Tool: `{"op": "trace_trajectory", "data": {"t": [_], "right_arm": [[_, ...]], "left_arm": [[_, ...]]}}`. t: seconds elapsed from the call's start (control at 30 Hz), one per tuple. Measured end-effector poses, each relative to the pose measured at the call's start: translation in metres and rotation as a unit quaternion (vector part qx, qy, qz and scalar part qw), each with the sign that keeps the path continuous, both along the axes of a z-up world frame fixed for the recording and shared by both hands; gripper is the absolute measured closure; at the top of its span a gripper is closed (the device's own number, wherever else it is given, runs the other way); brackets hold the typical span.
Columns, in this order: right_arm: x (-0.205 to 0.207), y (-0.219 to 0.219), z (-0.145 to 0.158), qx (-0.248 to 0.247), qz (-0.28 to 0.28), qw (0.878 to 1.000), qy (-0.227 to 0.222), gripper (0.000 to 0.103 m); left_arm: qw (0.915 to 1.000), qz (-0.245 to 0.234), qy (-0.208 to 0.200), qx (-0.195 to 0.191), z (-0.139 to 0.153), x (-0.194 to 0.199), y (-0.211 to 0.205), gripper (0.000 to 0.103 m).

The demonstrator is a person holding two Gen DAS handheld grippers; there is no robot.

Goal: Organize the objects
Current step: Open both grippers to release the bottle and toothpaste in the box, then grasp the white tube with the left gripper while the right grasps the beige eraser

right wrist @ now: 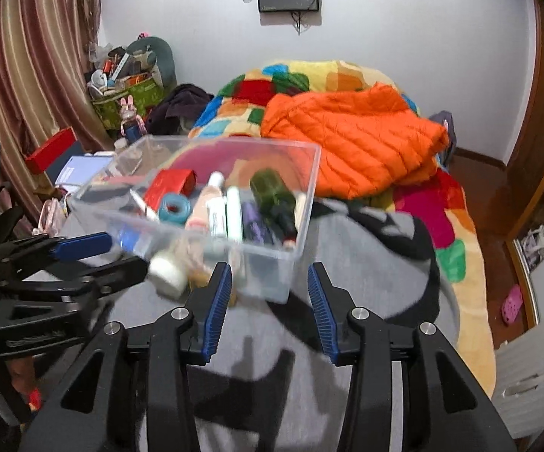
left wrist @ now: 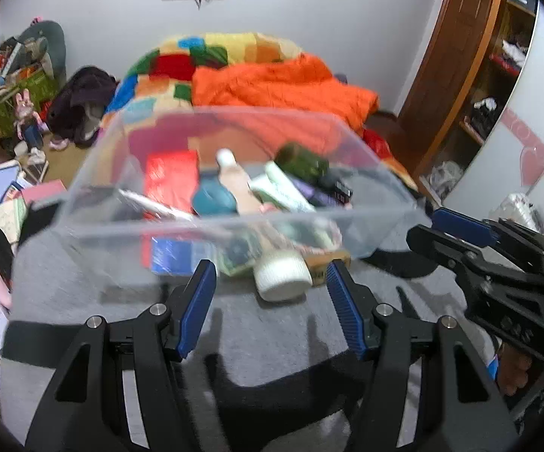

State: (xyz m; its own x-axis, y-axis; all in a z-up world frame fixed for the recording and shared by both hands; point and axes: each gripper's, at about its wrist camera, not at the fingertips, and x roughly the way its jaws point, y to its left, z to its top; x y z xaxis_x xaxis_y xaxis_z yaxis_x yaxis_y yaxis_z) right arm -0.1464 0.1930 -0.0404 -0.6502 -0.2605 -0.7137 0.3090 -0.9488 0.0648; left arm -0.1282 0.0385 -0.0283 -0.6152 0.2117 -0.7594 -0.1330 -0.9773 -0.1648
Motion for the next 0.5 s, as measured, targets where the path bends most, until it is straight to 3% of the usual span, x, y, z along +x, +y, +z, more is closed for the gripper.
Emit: {"op": "trace_trajectory", "data": {"t": [0.1, 0.2, 0.27, 0.33, 0.5], "right_arm": [[0.002, 0.001, -0.013, -0.002, 0.002, 1.000, -0.019, 0.065], [0.002, 0.001, -0.024, -0.003, 0.003, 0.999, -0.035, 0.065], [0.001, -0.002, -0.031, -0.003, 0.007, 0.999, -0.046, 0.064], [0.000, -0.008, -0.037, 0.003, 0.012, 0.999, -0.050, 0.064], [-0.002, -0.028, -0.044, 0.013, 0.029, 0.998, -0.053, 0.064]], "left_arm": [[0.9999, 0.003, -0.012, -0.008, -0.012, -0.007, 0.006, 0.043], [0.9997, 0.003, -0.021, -0.007, -0.019, -0.012, 0.009, 0.051], [0.9995, 0.002, -0.030, 0.000, -0.024, -0.015, 0.008, 0.062], [0.9991, -0.004, -0.038, 0.020, -0.027, -0.016, 0.007, 0.067], [0.9996, 0.009, -0.021, 0.014, -0.021, -0.006, -0.001, 0.067]]}}
